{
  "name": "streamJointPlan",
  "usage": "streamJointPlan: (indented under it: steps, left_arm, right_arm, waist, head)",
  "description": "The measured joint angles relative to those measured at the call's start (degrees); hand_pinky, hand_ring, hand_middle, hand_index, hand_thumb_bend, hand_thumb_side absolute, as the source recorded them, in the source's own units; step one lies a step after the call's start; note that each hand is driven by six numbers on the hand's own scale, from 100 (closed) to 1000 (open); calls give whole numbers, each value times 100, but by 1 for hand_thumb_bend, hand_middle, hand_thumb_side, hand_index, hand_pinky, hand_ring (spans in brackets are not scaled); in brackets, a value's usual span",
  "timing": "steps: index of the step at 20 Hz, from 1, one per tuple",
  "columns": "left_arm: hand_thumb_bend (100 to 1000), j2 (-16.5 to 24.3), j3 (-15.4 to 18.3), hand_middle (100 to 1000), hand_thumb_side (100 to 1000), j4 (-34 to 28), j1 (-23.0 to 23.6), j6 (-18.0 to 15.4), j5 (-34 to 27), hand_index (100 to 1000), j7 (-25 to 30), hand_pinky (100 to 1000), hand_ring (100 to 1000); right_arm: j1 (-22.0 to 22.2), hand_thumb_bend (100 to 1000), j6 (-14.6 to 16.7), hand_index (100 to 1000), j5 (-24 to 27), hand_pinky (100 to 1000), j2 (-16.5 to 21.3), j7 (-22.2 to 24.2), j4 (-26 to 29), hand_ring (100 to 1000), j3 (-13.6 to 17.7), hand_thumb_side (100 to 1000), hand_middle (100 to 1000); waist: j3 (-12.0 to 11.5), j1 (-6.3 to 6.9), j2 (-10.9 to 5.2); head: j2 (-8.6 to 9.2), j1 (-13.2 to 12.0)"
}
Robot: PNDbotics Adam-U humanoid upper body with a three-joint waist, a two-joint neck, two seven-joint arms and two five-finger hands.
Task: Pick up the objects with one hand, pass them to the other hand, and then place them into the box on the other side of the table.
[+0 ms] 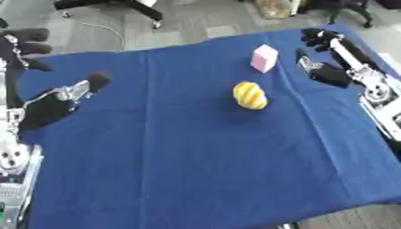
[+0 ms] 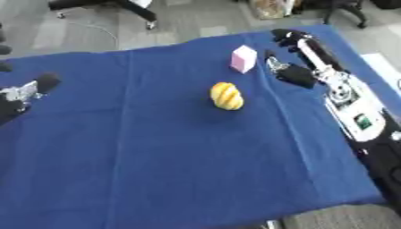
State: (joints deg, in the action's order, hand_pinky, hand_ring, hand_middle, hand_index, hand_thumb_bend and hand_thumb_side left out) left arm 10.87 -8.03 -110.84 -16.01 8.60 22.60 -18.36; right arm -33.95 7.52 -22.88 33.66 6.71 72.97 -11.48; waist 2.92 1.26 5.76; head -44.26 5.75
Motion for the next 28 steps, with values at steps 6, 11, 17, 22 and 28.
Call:
streamJointPlan:
  steps: [6, 11, 17, 22, 28]
  left_arm:
    - [1000, -124, -103, 631, 458, 110, 19, -77, -84, 700, 38, 529, 628]
    - [1000, -163, -138, 627, 460, 161, 34, -91, -105, 700, 55, 527, 624]
    - [1000, -193, -139, 626, 461, 164, 36, -87, -109, 702, 72, 527, 622]
    - [1000, -195, -139, 626, 461, 191, 36, -74, -109, 703, 87, 526, 622]
    - [1000, -219, -139, 626, 461, 197, 36, -56, -108, 704, 105, 525, 621]
  right_arm:
    - [-419, 100, 333, 932, -387, 829, -277, 407, -977, 843, -116, 720, 819]
    - [-589, 100, 491, 932, -612, 828, -563, 568, -1397, 837, -153, 741, 811]
    - [-628, 100, 599, 931, -727, 828, -738, 688, -1617, 833, -206, 766, 804]
    - [-633, 100, 639, 931, -741, 827, -794, 772, -1651, 829, -247, 782, 796]
    - [-633, 100, 670, 925, -755, 826, -830, 893, -1684, 824, -295, 801, 774]
  waist:
    - [-77, 0, 0]
    - [-132, 0, 0]
    - [-144, 0, 0]
    - [-141, 0, 0]
    - [-141, 0, 0]
  head:
    - [0, 99]
    - [0, 144]
    - [0, 150]
    - [0, 150]
    - [0, 155]
